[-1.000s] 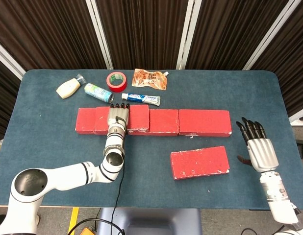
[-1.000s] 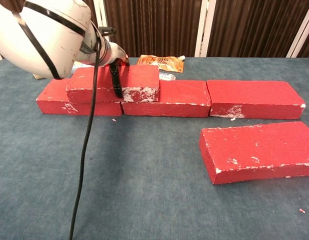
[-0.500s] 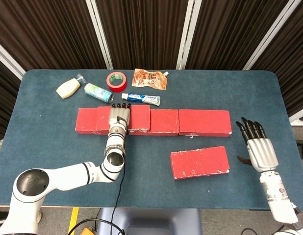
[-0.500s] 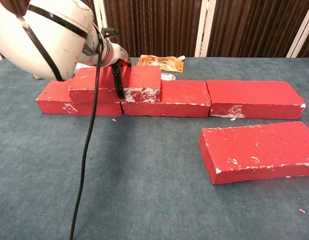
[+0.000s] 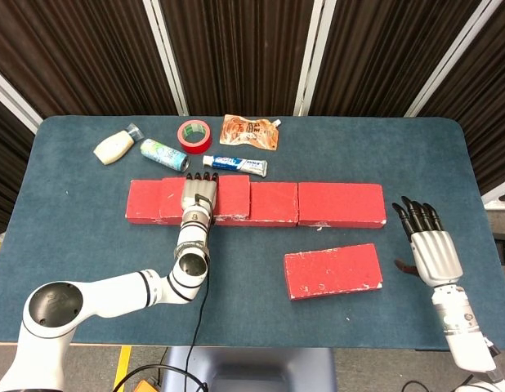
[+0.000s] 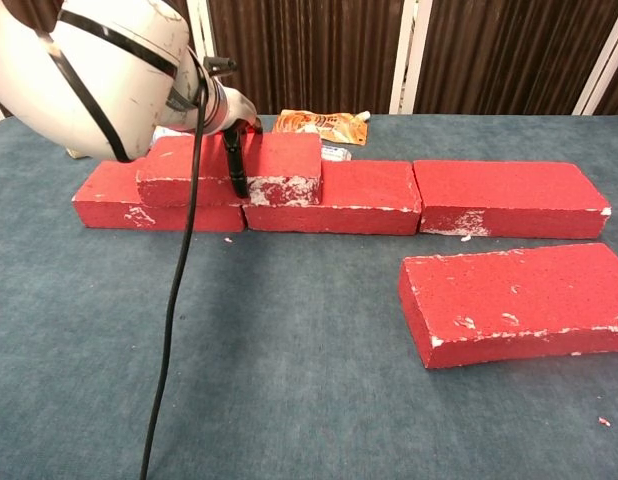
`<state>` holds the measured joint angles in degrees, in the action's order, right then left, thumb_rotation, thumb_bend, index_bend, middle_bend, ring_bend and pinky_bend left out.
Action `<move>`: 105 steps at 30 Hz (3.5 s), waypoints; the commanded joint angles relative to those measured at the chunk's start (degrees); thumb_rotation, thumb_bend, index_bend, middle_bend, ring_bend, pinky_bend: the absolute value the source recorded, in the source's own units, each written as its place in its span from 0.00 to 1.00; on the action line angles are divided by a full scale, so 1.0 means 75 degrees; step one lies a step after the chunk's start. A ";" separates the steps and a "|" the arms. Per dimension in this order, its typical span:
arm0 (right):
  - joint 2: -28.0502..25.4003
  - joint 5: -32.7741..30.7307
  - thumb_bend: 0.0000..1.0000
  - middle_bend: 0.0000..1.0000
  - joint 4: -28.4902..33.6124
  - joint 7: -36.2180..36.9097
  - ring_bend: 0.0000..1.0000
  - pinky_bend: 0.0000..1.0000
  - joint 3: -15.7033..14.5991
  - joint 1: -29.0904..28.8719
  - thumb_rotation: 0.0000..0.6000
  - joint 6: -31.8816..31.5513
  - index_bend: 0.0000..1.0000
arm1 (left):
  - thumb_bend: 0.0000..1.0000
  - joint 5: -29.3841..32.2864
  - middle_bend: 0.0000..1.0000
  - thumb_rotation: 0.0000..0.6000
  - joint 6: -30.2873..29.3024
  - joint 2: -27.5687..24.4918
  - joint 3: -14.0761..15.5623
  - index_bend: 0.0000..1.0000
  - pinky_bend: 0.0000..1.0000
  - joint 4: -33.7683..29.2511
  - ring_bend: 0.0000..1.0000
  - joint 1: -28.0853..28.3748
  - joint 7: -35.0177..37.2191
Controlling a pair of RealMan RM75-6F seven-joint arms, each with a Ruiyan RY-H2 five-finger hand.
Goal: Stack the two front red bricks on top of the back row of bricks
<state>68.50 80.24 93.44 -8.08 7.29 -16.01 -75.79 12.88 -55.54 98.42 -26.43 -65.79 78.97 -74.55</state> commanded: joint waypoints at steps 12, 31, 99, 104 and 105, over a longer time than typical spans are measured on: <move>0.0003 -0.0021 0.00 0.04 0.0008 -0.0016 0.01 0.00 0.0006 -0.0017 1.00 0.0020 0.00 | 0.19 -0.0034 0.00 1.00 -0.0001 -0.0002 -0.0067 0.00 0.03 -0.0019 0.00 0.0007 0.0052; 0.0016 -0.0075 0.00 0.04 -0.0003 -0.0057 0.01 0.00 0.0017 -0.0043 1.00 0.0059 0.00 | 0.00 -0.0414 0.00 1.00 0.0093 0.0073 0.0090 0.00 0.01 0.0101 0.00 0.0033 0.0082; -0.0157 -0.1646 0.00 0.01 0.3135 -0.2504 0.00 0.00 -0.0809 -0.1120 1.00 0.2143 0.00 | 0.27 -0.7626 0.00 1.00 -0.3293 -0.3401 0.2684 0.00 0.00 -0.5077 0.00 -0.5119 0.5708; -0.0395 -0.2555 0.00 0.00 0.3265 -0.2577 0.00 0.00 -0.0723 -0.1381 1.00 0.2452 0.00 | 0.26 -0.7206 0.00 1.00 -0.2821 -0.3522 0.2517 0.00 0.00 -0.5072 0.00 -0.5135 0.5623; -0.0387 -0.2656 0.00 0.00 0.3239 -0.2581 0.00 0.00 -0.0711 -0.1418 1.00 0.2472 0.00 | 0.26 -0.7162 0.00 1.00 -0.2784 -0.3506 0.2498 0.00 0.00 -0.5022 0.00 -0.5131 0.5576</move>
<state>66.21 62.66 117.51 -27.17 1.60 -25.61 -58.30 -41.30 -76.88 72.20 -7.33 -103.86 40.55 -32.33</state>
